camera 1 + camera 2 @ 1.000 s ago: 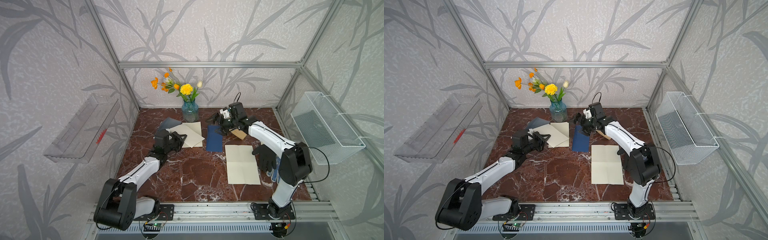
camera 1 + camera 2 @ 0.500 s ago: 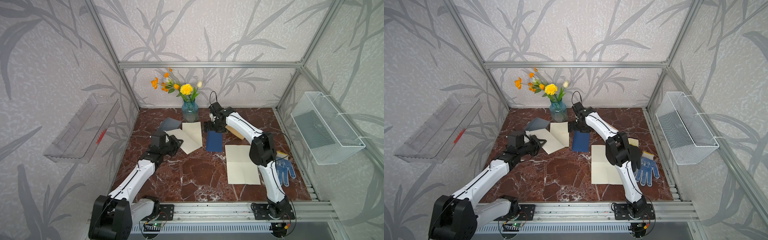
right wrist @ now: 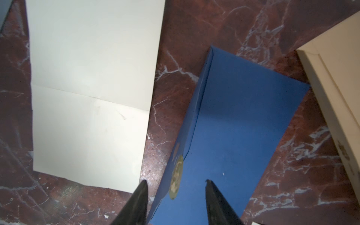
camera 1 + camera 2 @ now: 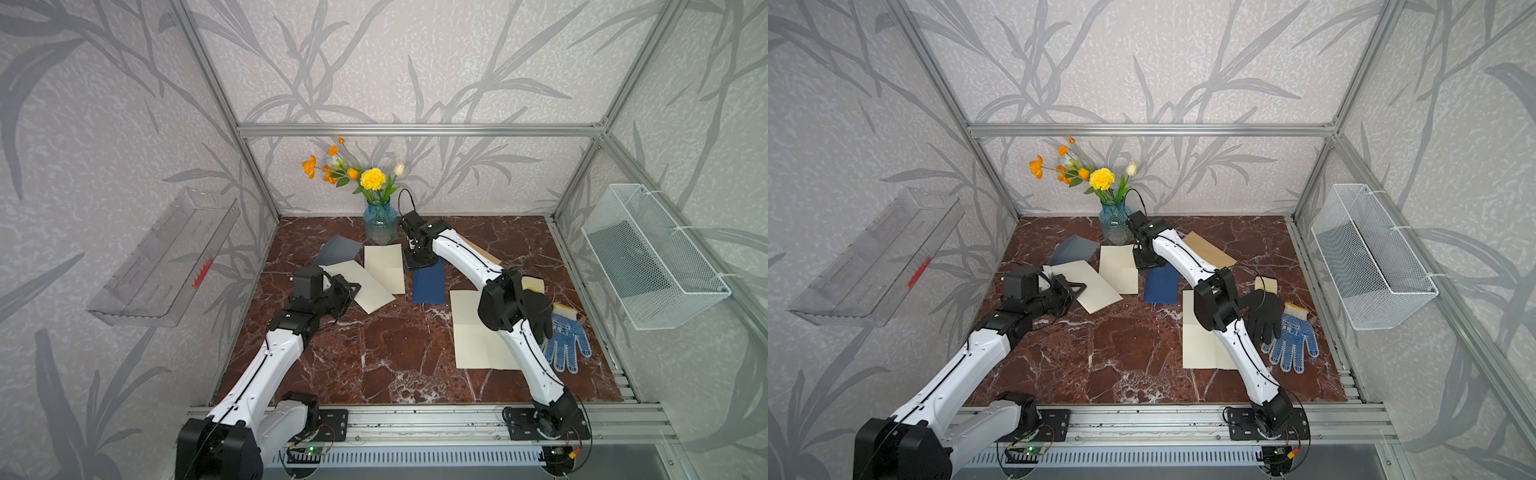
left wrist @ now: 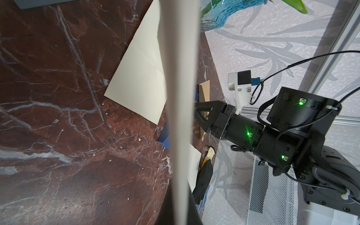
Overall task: Fold the letter paper in half and place it into the envelope
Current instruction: Move the envelope to the center of the board.
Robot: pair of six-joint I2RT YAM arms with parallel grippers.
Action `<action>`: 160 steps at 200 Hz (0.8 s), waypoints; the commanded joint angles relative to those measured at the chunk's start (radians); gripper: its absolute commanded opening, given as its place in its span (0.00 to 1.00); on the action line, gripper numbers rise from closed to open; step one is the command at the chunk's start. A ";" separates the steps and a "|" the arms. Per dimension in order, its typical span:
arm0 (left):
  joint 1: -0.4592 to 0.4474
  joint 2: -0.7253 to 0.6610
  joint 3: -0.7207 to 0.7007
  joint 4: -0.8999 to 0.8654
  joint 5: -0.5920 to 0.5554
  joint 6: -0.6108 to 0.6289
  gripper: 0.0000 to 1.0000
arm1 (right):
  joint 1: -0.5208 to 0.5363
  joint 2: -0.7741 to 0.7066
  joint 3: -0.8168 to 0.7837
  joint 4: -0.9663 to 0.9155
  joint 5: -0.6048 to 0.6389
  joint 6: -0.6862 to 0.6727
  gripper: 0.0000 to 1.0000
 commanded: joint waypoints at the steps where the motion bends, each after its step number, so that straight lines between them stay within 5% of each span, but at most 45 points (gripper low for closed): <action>1: 0.012 -0.005 -0.010 0.002 0.027 0.003 0.00 | -0.003 0.044 0.025 -0.051 0.018 -0.012 0.48; 33: 0.016 -0.002 -0.013 0.014 0.031 -0.009 0.00 | -0.003 0.069 0.035 -0.048 0.012 -0.018 0.43; 90: 0.019 -0.021 -0.028 0.019 0.033 -0.027 0.00 | -0.003 0.065 0.047 -0.084 -0.003 -0.023 0.07; 160: 0.020 -0.021 0.012 0.018 0.025 -0.036 0.00 | 0.014 -0.217 -0.183 -0.063 -0.054 -0.126 0.01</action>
